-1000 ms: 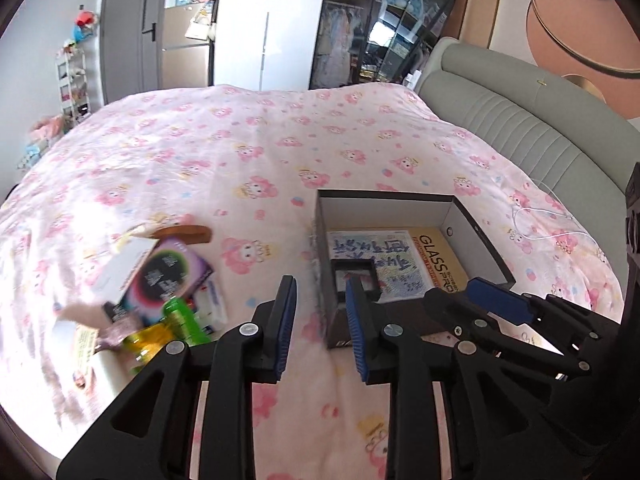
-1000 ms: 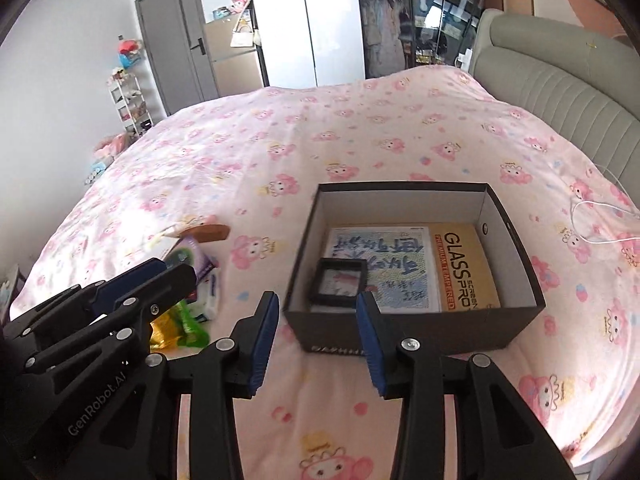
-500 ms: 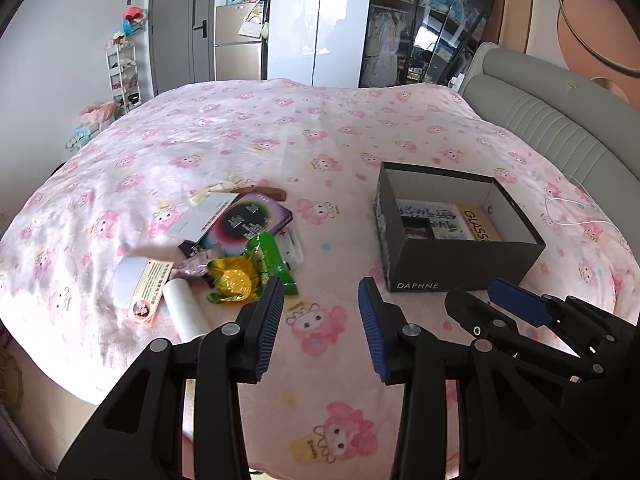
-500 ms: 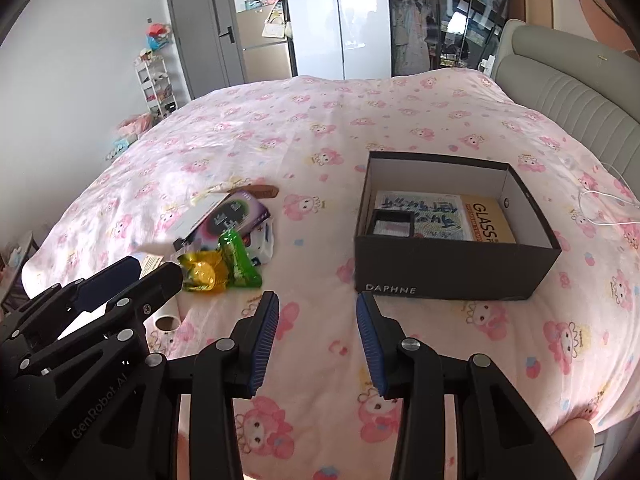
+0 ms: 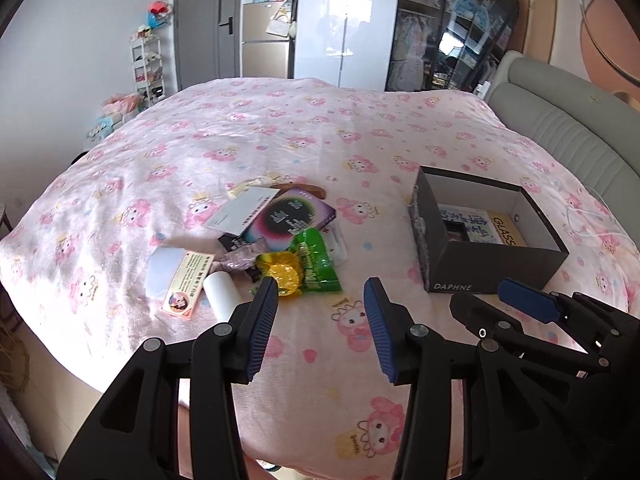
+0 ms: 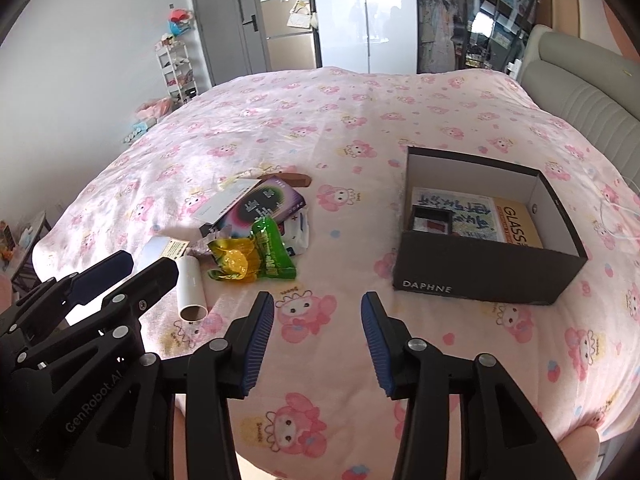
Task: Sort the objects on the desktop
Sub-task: 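Move the right tool toward the paper card with sticker sheet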
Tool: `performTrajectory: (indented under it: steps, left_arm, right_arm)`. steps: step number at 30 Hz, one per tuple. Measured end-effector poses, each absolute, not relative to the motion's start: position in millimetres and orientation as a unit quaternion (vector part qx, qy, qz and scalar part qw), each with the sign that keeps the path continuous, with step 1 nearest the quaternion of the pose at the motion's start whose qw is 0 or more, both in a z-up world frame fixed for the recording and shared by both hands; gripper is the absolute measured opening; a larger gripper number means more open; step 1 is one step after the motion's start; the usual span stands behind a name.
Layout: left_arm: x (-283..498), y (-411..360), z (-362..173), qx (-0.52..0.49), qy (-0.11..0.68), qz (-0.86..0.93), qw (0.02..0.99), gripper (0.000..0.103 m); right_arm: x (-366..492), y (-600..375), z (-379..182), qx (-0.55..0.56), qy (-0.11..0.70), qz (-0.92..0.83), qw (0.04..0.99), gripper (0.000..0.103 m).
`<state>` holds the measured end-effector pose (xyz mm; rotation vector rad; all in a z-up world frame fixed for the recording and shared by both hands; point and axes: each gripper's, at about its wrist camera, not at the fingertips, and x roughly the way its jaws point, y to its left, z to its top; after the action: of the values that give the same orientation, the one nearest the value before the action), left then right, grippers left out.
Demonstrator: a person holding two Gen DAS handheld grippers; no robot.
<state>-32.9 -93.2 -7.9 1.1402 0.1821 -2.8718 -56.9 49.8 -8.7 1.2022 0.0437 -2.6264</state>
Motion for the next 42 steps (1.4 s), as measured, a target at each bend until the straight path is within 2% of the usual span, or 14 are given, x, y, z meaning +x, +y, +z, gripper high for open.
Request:
performTrajectory:
  steps: [8, 19, 23, 31, 42]
  left_arm:
    - [-34.0, -155.0, -26.0, 0.371, 0.106, -0.921, 0.054, 0.054]
    - [-40.4, -258.8, -83.2, 0.397, 0.19, -0.89, 0.121, 0.053]
    - [-46.8, -291.2, -109.3, 0.413, 0.215, -0.875, 0.133, 0.037]
    - [-70.4, -334.0, -157.1, 0.429, 0.264, -0.853, 0.137, 0.037]
    - [-103.0, -375.1, -185.5, 0.437, 0.294, -0.842, 0.119, 0.037]
  right_arm:
    - [-73.9, -2.3, -20.7, 0.417, 0.039, -0.89, 0.18, 0.045]
    - [-105.1, -96.9, -70.0, 0.45, 0.079, -0.843, 0.285, 0.045]
    - [-118.7, -121.8, -90.8, 0.473, 0.08, -0.824, 0.301, 0.044]
    - [-137.0, -174.5, -129.7, 0.507, 0.091, -0.791, 0.33, 0.042]
    - [-157.8, -220.3, -166.8, 0.539, 0.094, -0.766, 0.337, 0.042]
